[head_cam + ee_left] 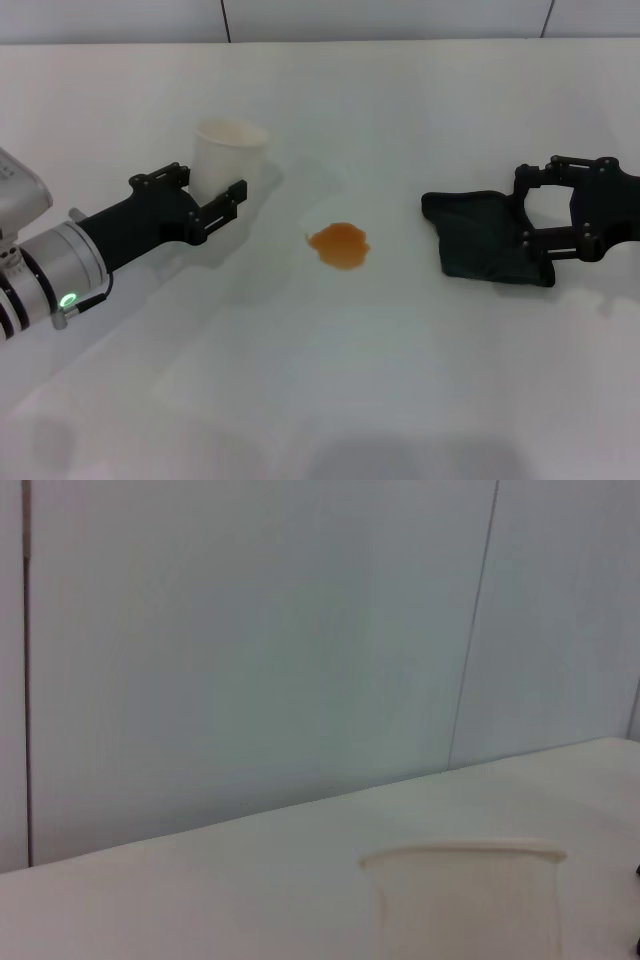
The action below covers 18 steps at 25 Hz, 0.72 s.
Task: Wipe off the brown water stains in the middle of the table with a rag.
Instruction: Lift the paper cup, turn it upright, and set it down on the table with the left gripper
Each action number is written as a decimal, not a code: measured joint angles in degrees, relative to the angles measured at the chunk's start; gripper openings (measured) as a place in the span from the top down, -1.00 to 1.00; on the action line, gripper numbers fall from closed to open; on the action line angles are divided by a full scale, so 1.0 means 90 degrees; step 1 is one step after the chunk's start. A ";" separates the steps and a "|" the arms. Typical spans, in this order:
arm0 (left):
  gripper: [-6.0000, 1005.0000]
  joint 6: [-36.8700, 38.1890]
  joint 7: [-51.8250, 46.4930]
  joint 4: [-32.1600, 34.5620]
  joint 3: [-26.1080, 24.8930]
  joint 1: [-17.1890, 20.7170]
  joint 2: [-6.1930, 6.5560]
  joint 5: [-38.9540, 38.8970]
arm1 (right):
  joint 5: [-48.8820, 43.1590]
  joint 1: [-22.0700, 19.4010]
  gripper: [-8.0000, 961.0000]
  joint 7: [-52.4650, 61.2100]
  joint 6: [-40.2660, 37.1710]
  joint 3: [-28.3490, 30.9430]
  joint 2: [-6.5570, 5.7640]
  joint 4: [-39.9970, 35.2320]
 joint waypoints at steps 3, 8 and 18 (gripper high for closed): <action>-0.14 -0.0046 0.0045 0.0008 0.0000 0.0002 -0.0012 0.0010 | 0.0000 0.0000 -0.79 0.0000 0.0004 0.0000 0.0006 0.0009; -0.14 -0.0095 0.0188 0.0128 0.0000 0.0062 -0.0017 0.0000 | 0.0000 0.0005 -0.79 0.0000 0.0010 0.0000 0.0008 0.0013; -0.14 -0.0162 0.0153 0.0178 0.0000 0.0128 -0.0013 0.0048 | 0.0000 0.0009 -0.79 0.0000 0.0010 0.0000 0.0010 0.0010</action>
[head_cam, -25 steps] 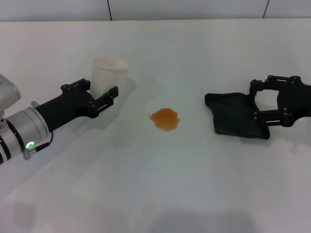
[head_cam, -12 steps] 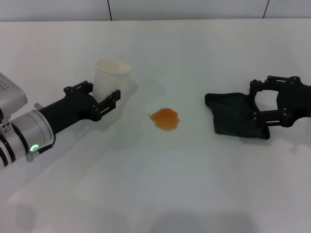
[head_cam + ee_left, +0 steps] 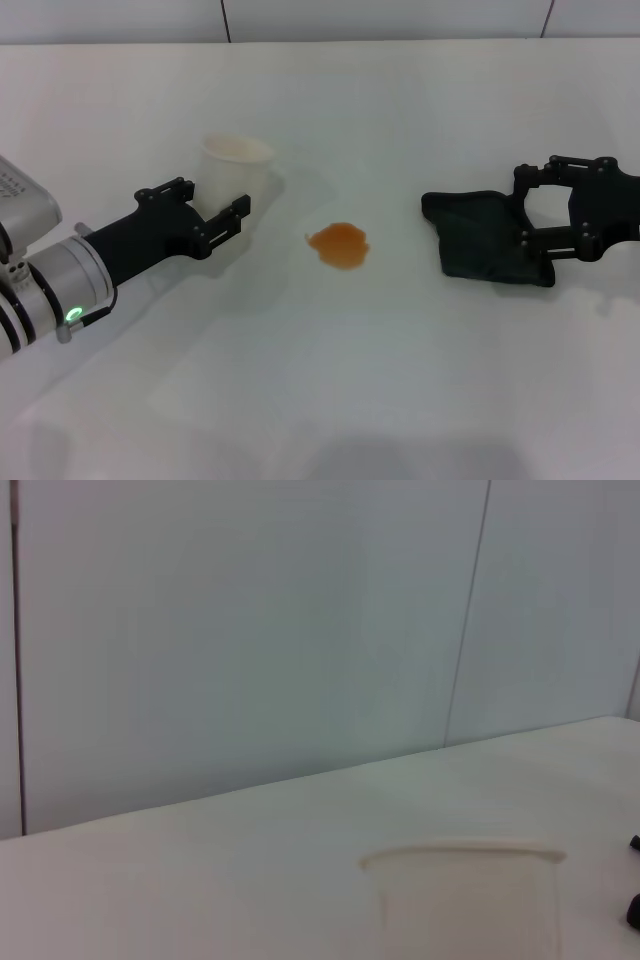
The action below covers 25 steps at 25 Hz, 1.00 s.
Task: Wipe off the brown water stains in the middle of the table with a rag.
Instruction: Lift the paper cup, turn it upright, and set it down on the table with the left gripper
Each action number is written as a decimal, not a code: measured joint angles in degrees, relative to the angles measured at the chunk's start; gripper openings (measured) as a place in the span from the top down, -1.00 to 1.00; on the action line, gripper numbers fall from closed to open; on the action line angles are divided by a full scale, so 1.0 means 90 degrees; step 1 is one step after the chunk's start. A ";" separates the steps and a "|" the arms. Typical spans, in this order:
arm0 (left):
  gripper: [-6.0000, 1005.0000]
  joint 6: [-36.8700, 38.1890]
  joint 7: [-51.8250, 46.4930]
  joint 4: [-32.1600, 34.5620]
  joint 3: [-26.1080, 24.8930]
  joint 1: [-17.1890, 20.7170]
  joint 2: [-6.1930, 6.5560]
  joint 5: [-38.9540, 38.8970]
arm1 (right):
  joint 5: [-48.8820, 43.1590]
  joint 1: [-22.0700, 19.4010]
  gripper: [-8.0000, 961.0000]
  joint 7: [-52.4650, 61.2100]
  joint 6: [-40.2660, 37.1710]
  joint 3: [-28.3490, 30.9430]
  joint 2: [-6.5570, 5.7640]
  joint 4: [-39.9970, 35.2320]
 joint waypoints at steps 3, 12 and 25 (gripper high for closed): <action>-0.14 -0.0003 -0.0006 0.0000 0.0000 0.0009 0.0004 0.0014 | 0.0000 -0.0002 -0.79 0.0000 0.0000 0.0000 -0.0003 0.0007; -0.14 -0.0014 -0.0152 -0.0002 0.0000 0.0009 0.0013 0.0134 | 0.0000 -0.0008 -0.79 0.0000 0.0008 0.0000 -0.0010 0.0013; -0.13 -0.0022 -0.0343 -0.0047 -0.0001 0.0092 0.0028 0.0223 | 0.0000 0.0001 -0.79 0.0000 0.0069 0.0000 -0.0010 -0.0010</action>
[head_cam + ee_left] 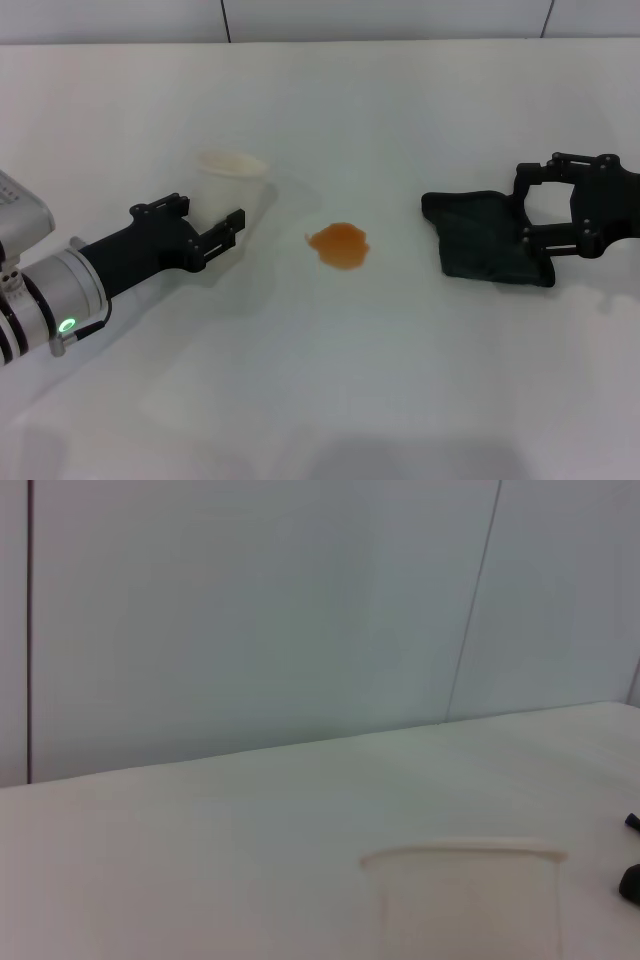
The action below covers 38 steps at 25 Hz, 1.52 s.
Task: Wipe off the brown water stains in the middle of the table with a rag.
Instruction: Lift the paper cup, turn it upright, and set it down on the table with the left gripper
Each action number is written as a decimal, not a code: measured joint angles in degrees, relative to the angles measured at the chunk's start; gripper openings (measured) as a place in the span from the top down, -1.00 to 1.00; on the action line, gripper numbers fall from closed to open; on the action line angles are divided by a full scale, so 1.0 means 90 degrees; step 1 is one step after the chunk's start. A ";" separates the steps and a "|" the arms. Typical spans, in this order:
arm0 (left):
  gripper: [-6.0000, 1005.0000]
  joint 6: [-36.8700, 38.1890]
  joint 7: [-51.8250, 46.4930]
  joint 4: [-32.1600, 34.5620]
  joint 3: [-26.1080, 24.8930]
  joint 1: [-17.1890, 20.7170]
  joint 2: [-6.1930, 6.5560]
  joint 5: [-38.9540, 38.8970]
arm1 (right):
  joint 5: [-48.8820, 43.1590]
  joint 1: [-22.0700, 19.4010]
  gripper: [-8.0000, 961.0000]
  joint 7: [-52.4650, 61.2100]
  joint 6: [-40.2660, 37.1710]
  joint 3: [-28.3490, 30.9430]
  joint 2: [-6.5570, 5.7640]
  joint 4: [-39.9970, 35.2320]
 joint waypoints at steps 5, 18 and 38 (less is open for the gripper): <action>-0.13 0.0004 -0.0089 -0.0010 -0.0002 -0.0016 0.0010 0.0149 | 0.0000 0.0000 -0.79 0.0000 0.0003 0.0000 0.0000 0.0017; -0.13 0.0003 -0.0106 -0.0030 0.0001 0.0024 -0.0001 0.0254 | 0.0000 -0.0010 -0.79 -0.0065 0.0011 0.0000 0.0000 0.0034; -0.17 0.0264 -0.0258 -0.0284 0.0004 0.0172 0.0027 0.0271 | 0.0071 -0.0030 -0.79 -0.0057 -0.0032 0.0000 0.0000 -0.0014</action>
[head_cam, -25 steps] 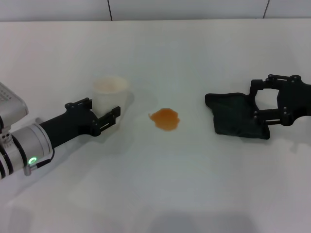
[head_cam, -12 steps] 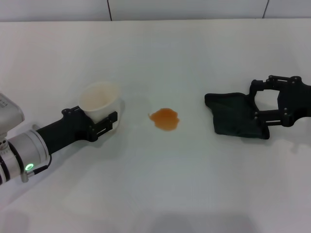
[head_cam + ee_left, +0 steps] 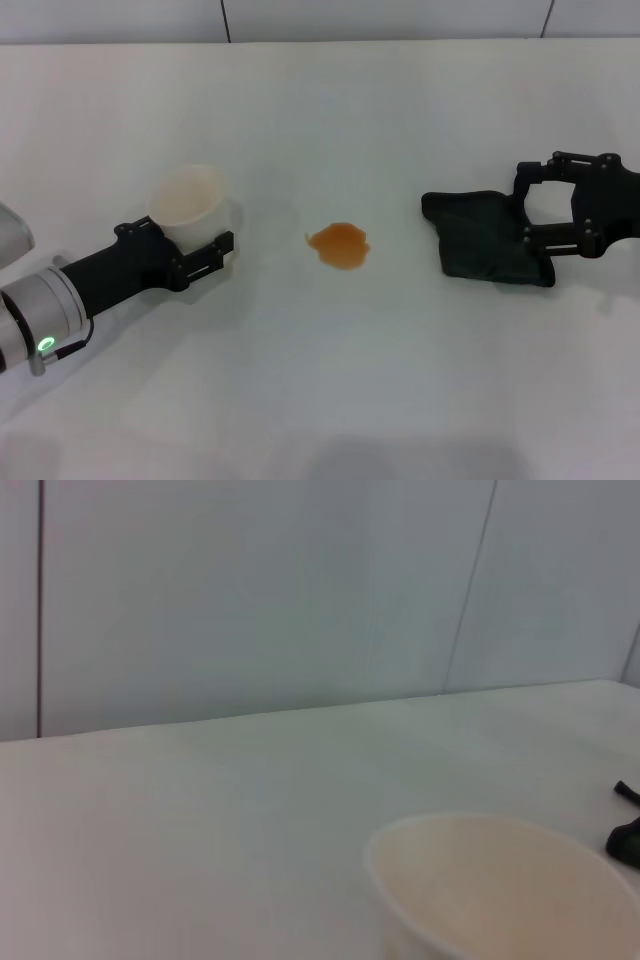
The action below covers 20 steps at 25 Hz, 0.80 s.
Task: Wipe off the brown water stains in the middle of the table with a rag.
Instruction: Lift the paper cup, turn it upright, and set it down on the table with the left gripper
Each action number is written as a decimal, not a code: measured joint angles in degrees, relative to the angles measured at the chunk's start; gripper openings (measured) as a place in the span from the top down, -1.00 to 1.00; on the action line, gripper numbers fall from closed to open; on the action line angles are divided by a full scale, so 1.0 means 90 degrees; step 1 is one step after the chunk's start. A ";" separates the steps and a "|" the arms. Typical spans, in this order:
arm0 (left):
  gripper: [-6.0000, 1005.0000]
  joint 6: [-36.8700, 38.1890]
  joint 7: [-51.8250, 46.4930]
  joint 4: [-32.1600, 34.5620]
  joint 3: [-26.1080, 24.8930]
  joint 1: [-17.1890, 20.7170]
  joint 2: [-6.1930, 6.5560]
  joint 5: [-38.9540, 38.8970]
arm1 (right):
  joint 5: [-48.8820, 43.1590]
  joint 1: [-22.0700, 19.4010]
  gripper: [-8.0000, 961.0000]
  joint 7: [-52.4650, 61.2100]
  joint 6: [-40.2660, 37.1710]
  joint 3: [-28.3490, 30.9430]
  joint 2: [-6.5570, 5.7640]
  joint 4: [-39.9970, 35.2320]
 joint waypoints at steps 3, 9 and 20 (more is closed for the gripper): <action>-0.33 0.0012 -0.0060 -0.0053 -0.0001 -0.0009 0.0000 -0.0007 | 0.0041 0.0002 -0.79 -0.0001 -0.0004 0.0000 0.0000 -0.0007; -0.62 0.0191 -0.0226 -0.0239 -0.0003 -0.0037 0.0000 0.0026 | 0.0047 0.0026 -0.79 0.0000 0.0023 0.0000 0.0000 -0.0012; -0.74 0.0996 -0.0957 -0.0876 0.0001 -0.0070 0.0000 0.0298 | 0.0047 0.0032 -0.79 0.0011 0.0047 0.0003 0.0000 -0.0014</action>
